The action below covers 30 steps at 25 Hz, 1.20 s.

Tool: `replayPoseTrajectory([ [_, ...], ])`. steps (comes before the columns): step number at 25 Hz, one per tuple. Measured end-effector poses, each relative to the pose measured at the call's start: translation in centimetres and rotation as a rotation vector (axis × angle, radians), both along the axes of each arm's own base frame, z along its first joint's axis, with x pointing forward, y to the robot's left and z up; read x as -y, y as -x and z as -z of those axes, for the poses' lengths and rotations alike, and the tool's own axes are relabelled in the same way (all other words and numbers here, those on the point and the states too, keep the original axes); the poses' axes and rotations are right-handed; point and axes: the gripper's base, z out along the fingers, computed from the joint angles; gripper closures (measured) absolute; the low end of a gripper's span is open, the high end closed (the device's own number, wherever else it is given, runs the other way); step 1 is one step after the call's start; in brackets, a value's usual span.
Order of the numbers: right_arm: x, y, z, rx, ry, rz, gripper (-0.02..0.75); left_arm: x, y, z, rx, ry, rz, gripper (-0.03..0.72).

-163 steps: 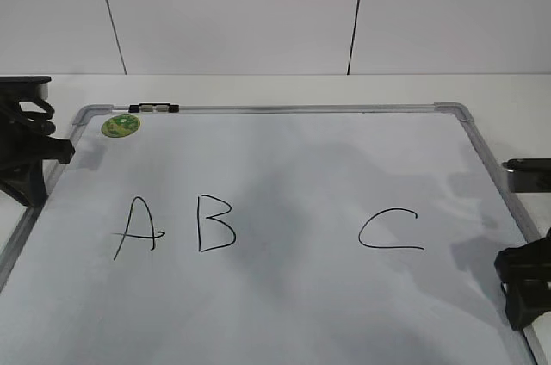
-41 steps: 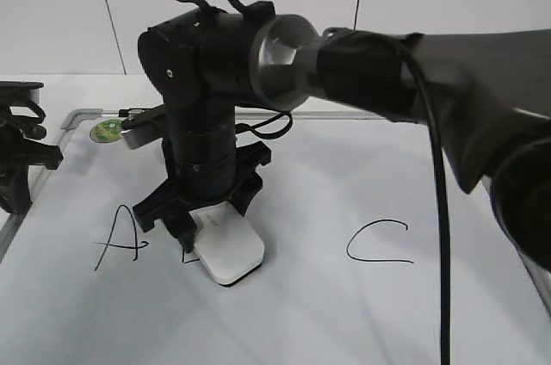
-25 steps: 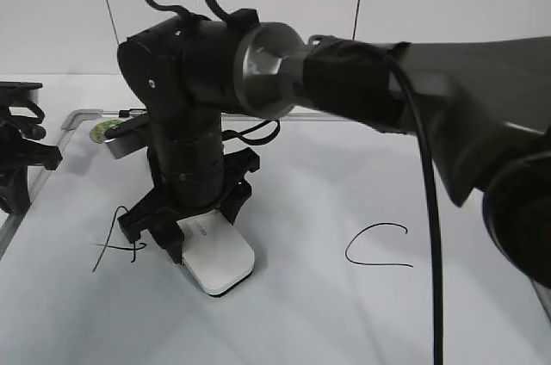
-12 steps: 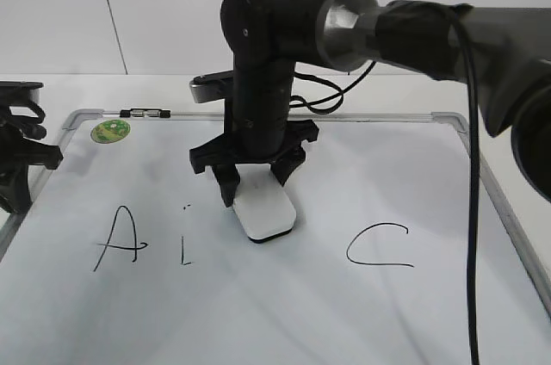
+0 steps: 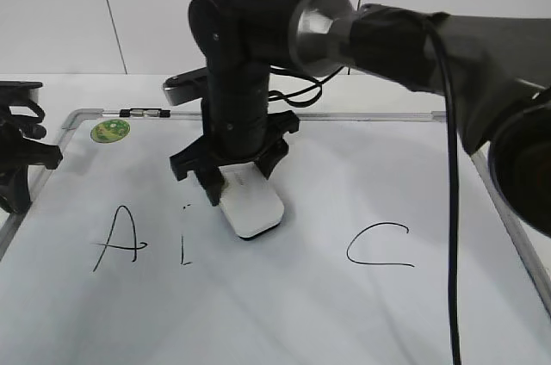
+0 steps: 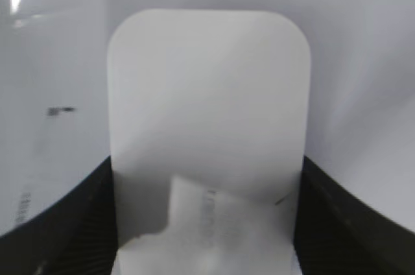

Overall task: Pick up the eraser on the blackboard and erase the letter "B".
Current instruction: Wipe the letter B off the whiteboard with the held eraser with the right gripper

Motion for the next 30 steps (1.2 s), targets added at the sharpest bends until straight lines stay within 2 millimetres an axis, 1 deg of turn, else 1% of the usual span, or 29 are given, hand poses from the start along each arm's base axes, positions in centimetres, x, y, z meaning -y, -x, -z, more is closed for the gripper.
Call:
replayPoseTrajectory([
  [5,-2.9,2.3,-0.2,0.012,-0.015,-0.085,0.208,0.0,0.0,0.0,0.0,0.002,0.004,0.672],
  [6,-3.1,2.6,-0.1,0.005,-0.019,-0.092,0.208,0.0,0.0,0.0,0.0,0.002,0.006,0.672],
  [9,-3.6,2.8,0.8,-0.023,-0.029,-0.11,0.208,0.0,0.0,0.0,0.0,0.002,0.006,0.672],
  [15,-3.8,2.7,1.1,-0.036,-0.034,-0.121,0.208,0.0,0.0,0.0,0.0,0.002,0.006,0.672],
  [18,-3.4,2.4,1.2,-0.023,-0.016,-0.106,0.208,0.0,0.0,0.0,0.0,0.002,0.007,0.672],
  [20,-2.8,1.7,1.2,-0.023,-0.017,-0.079,0.208,0.0,0.0,0.0,0.002,0.003,0.007,0.672],
  [22,-1.5,0.6,1.2,-0.024,-0.018,-0.038,0.208,0.0,0.0,0.0,0.003,0.003,0.007,0.672],
  [25,1.2,-1.8,1.1,-0.015,-0.017,0.034,0.208,0.0,0.0,0.0,0.003,0.003,0.007,0.672],
  [26,1.9,-2.3,1.1,-0.014,-0.016,0.05,0.208,0.0,0.0,0.0,0.003,0.003,0.007,0.672],
  [28,2.7,-3.0,1.1,-0.009,-0.015,0.07,0.208,0.0,0.0,0.0,0.003,0.004,0.006,0.672],
  [30,2.8,-3.0,0.8,-0.005,-0.021,0.072,0.208,0.1,0.0,0.0,0.003,0.006,0.012,0.672],
])
